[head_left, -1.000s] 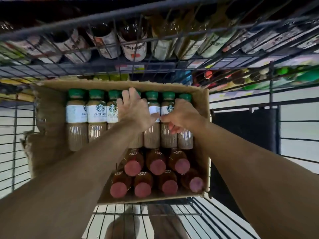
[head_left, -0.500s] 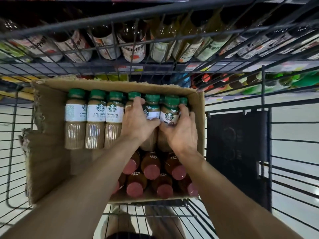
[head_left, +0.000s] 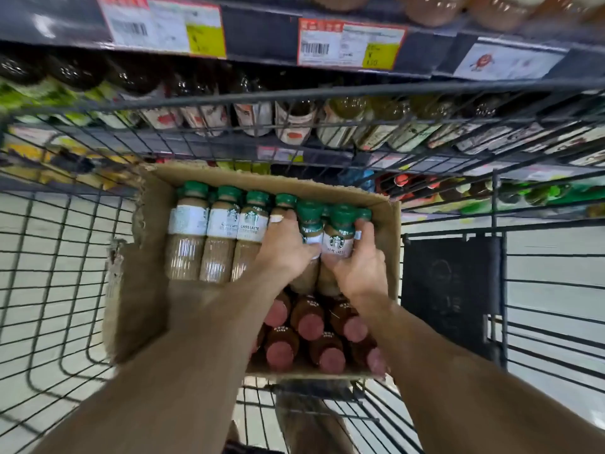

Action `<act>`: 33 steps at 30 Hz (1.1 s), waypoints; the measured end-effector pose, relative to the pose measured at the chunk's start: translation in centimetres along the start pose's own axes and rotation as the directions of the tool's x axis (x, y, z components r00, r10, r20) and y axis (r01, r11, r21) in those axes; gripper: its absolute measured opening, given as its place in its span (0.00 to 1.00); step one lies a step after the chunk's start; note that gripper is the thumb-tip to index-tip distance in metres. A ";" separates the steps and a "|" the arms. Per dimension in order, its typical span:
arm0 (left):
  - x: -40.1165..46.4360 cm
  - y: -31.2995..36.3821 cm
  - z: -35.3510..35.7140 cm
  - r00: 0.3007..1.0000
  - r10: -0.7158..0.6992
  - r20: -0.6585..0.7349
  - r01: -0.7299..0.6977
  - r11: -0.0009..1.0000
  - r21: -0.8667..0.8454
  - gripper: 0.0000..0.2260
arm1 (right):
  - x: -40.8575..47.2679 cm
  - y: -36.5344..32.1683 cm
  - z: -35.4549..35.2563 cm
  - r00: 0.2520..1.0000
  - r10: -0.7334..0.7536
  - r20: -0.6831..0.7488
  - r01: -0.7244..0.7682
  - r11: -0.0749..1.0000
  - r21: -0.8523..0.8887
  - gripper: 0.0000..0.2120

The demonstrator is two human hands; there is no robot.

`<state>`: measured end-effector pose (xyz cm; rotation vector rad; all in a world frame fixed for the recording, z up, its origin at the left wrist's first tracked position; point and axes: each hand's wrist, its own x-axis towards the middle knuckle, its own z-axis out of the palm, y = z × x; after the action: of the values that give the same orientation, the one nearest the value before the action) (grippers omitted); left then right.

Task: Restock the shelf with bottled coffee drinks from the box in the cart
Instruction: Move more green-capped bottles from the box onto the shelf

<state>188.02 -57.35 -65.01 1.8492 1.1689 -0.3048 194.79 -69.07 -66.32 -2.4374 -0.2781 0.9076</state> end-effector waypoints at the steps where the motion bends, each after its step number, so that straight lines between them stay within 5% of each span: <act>1: -0.4 0.3 -0.3 1.000 0.003 0.001 -0.003 1.000 0.009 0.23 | -0.4 -0.4 -0.2 1.000 0.000 -0.017 0.000 1.000 0.017 0.36; 9: -4.7 2.4 -7.1 0.983 0.139 -0.117 -0.139 0.990 0.011 0.36 | -4.3 -6.1 -4.3 0.951 -0.234 -0.203 0.262 0.957 0.123 0.34; 19: -14.0 7.0 -22.2 0.830 0.356 -0.430 -0.464 0.868 -0.177 0.33 | -13.3 -20.9 -12.2 0.813 -0.514 -0.274 0.573 0.790 0.217 0.31; 25: -19.7 9.2 -31.9 0.631 0.538 -0.559 -0.679 0.731 -0.062 0.27 | -20.4 -28.7 -15.6 0.723 -0.626 -0.294 0.690 0.682 0.243 0.32; 33: -25.2 13.3 -43.2 0.318 0.689 -0.651 -0.763 0.594 0.255 0.26 | -26.2 -38.3 -19.7 0.589 -0.718 -0.371 0.808 0.535 0.247 0.32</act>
<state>175.31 -40.23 -17.87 2.2564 0.5968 1.0860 187.57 -53.99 -18.75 -1.7012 -0.9133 0.2256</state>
